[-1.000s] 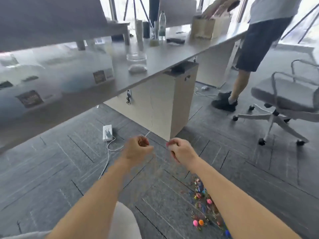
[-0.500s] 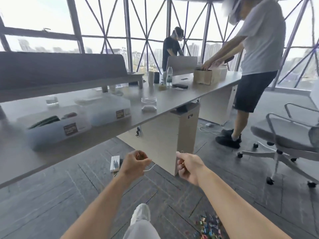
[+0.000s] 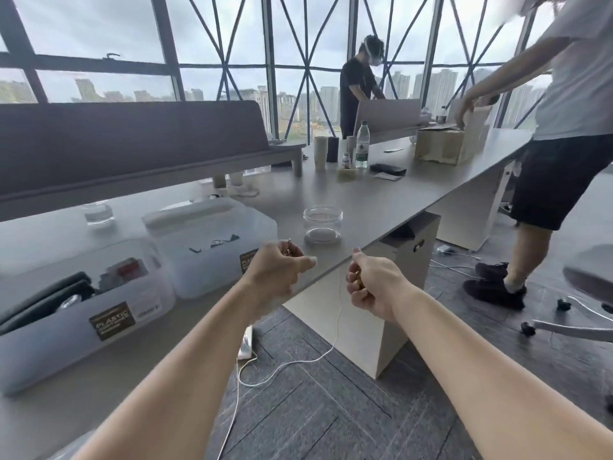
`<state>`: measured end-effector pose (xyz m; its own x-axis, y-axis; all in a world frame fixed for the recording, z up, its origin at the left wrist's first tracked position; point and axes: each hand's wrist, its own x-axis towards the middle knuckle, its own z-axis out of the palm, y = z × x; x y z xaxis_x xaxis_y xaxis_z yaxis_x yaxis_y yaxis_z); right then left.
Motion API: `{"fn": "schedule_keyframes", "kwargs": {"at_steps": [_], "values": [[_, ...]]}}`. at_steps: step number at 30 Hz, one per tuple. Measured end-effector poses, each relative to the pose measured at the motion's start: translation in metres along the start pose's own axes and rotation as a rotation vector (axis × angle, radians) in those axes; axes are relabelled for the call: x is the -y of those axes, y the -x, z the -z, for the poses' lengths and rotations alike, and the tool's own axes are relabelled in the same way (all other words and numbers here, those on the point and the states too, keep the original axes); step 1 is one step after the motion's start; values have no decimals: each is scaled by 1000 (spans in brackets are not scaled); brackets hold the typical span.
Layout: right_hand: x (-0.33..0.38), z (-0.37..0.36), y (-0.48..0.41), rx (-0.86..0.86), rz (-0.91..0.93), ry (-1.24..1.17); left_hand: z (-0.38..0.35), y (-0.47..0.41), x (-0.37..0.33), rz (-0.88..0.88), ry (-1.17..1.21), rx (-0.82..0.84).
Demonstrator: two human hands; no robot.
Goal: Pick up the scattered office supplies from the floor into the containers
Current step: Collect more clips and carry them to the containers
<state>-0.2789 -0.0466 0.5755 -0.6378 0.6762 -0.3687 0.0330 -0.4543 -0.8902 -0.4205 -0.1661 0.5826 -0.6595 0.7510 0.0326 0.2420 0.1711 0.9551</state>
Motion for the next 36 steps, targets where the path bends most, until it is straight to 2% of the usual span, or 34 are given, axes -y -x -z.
{"fn": "schedule_keyframes", "kwargs": {"at_steps": [5, 9, 11, 14, 16, 18, 22, 26, 29, 32, 36], "values": [[34, -59, -34, 144, 138, 185, 63, -39, -27, -74, -190, -73], [54, -131, -74, 203, 328, 424, 119, -64, -31, -53, -451, -103], [57, -166, -92, 196, 461, 615, 141, -79, -23, -7, -551, -105], [53, -200, -117, 189, 639, 1043, 157, -94, -12, 88, -665, -49], [48, -212, -133, 202, 591, 1303, 163, -98, -7, 103, -847, 21], [47, -214, -139, 202, 527, 1419, 166, -100, -4, 104, -871, 49], [55, -198, -122, 200, 601, 1384, 167, -97, -6, 91, -772, 34], [60, -182, -90, 134, 682, 1342, 144, -73, -27, -74, -859, -19], [64, -162, -60, 82, 732, 1322, 123, -48, -36, -161, -817, -49], [64, -110, -19, -17, 740, 1361, 84, -18, -37, -269, -734, -61], [44, -6, 45, -135, 643, 1386, 0, 17, -31, -352, -653, 85]]}}
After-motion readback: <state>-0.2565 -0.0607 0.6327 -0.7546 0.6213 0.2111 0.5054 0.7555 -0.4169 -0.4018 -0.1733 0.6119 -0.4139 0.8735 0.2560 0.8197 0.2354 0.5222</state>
